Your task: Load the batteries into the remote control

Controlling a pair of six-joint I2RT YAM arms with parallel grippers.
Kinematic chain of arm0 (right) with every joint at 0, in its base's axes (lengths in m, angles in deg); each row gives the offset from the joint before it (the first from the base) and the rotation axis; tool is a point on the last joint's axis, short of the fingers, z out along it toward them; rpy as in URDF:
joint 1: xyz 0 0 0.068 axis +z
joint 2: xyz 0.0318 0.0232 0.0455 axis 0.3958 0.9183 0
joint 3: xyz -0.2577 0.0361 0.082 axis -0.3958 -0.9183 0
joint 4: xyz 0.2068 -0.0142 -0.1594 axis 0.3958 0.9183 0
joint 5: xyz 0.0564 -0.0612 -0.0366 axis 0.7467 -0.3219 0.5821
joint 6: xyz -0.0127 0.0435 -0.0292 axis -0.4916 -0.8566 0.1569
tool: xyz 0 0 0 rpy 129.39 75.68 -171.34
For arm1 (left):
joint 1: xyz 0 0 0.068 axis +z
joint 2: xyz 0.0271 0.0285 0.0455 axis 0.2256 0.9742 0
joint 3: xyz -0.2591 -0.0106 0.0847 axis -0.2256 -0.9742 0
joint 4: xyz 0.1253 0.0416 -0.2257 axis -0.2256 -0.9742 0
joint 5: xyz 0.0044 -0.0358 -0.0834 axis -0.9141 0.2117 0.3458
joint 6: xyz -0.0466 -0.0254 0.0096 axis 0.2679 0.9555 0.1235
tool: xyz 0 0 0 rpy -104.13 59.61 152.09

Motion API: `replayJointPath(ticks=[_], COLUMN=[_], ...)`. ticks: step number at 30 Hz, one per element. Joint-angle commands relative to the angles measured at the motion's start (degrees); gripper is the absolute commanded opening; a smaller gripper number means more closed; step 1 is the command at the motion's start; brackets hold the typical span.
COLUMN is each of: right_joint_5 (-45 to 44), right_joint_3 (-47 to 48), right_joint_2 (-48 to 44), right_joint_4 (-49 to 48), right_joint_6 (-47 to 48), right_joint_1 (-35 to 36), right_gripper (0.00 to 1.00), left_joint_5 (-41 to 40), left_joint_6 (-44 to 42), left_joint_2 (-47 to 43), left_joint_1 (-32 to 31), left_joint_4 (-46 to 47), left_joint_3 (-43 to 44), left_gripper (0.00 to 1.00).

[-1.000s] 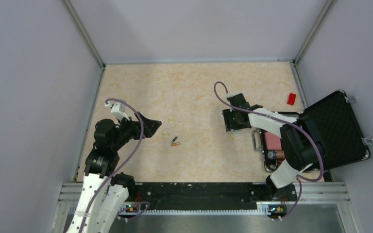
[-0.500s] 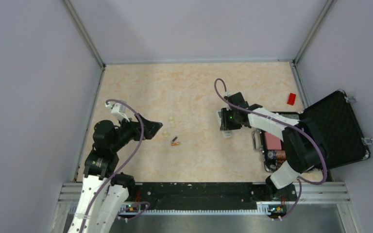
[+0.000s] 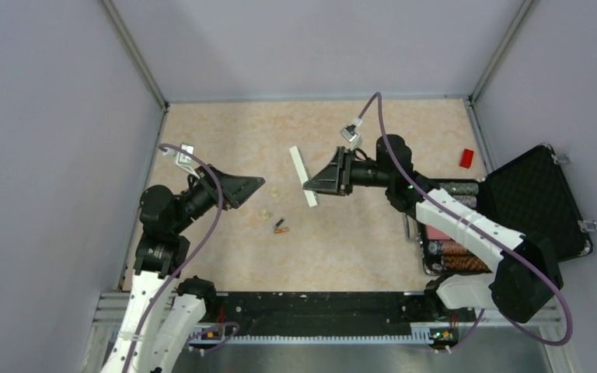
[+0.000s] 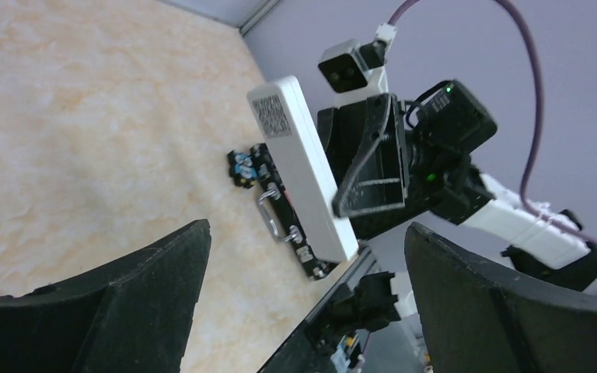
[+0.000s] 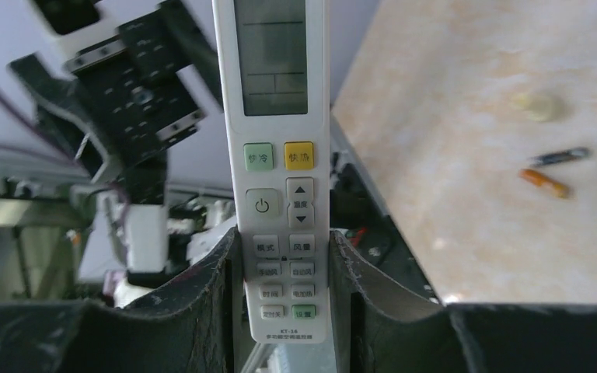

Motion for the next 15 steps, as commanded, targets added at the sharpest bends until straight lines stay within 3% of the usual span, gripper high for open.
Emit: replayJointPath(ticks=[1, 6, 15], right_joint_5=[8.31, 9.26, 6.6], right_joint_3=[0.09, 0.04, -1.57], right_joint_2=[-1.41, 1.0, 6.53], right_joint_4=[-21.27, -32.13, -39.84], right_joint_6=[-15.93, -23.36, -27.73], right_joint_1=[4.95, 10.68, 14.87], right_gripper=[0.17, 0.18, 0.17], left_joint_5=[2.91, 2.43, 2.33], left_joint_6=[10.19, 10.3, 12.3], left_joint_2=[3.16, 6.27, 7.2], left_joint_1=[-0.78, -5.01, -9.37], left_joint_4=[16.18, 19.73, 20.87], left_joint_3=[1.48, 1.85, -0.38], left_gripper=[0.99, 0.98, 0.95])
